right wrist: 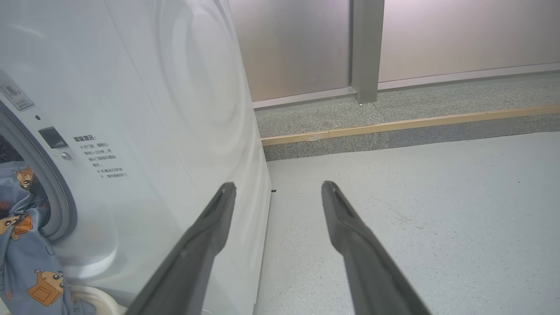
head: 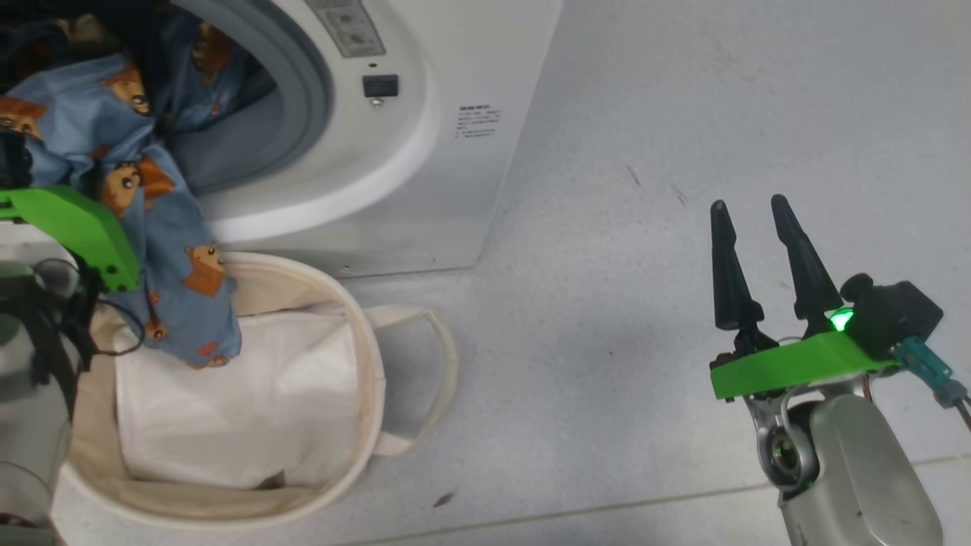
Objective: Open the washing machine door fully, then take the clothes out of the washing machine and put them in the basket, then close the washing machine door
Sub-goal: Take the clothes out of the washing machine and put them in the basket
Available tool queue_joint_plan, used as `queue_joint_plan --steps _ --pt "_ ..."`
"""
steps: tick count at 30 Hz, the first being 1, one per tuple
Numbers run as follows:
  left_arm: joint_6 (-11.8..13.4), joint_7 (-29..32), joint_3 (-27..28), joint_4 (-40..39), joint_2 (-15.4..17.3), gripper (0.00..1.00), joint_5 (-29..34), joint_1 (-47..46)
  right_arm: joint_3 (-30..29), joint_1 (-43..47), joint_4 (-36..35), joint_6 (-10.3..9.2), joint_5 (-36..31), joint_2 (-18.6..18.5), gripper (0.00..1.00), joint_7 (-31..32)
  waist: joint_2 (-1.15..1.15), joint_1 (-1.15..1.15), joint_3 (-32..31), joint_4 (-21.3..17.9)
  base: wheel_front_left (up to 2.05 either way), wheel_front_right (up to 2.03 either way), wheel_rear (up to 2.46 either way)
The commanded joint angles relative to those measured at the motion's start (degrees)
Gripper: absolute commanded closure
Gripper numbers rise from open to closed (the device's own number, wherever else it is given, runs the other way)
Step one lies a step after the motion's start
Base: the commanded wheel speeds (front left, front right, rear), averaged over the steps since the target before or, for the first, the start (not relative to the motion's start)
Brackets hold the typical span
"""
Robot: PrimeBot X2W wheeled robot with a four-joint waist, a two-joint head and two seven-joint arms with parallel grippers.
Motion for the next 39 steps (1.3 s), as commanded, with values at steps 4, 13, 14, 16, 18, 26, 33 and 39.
queue_joint_plan --steps 4,13,14,16,18,26,33,39 --pt "-0.3 -5.3 1.2 -4.9 1.0 1.0 -4.2 2.4 0.0 2.1 -1.1 0.43 0.5 0.2 0.0 -0.7 0.0 0.0 -2.9 1.9 0.0 0.0 0.0" --pt "-0.3 -9.7 -0.8 -12.3 0.0 1.0 -7.5 12.1 -1.0 4.5 -0.2 0.43 0.6 0.2 0.0 -0.7 0.0 0.0 -8.0 4.9 0.0 0.0 0.0" --pt "-0.3 -9.9 -0.8 -13.3 0.0 1.0 -7.7 13.5 -0.9 4.7 -0.1 0.43 0.6 0.2 0.0 -0.7 0.0 0.0 -8.5 5.2 0.0 0.0 0.0" --pt "-0.3 -10.2 -0.7 -15.8 -0.5 1.0 -8.3 16.4 -0.9 5.2 0.1 0.43 0.6 0.2 0.0 -0.7 0.0 0.0 -9.4 5.7 0.0 0.0 0.0" --pt "-0.3 -10.4 -0.4 -18.4 -0.7 1.0 -8.8 19.5 -0.7 5.6 0.3 0.43 0.5 0.2 0.0 -0.7 0.0 0.0 -10.1 6.0 0.0 0.0 0.0" --pt "2.3 -10.4 0.4 -28.2 -1.6 1.0 -10.0 30.4 -0.6 6.2 0.3 0.43 0.4 0.1 0.0 -0.7 0.0 0.0 -11.0 6.5 0.0 0.0 0.0" --pt "4.2 -5.7 -0.7 -28.7 -1.8 1.0 -10.7 34.8 -0.1 5.9 0.2 0.43 0.4 -0.3 0.0 -0.7 0.0 0.0 -10.4 5.2 0.0 0.0 0.0" --pt "3.1 -2.5 -1.6 -22.3 -2.4 1.0 -11.6 33.6 0.0 4.9 -0.2 0.43 0.4 -0.5 0.0 -0.7 0.0 0.0 -8.4 3.8 0.0 0.0 0.0"
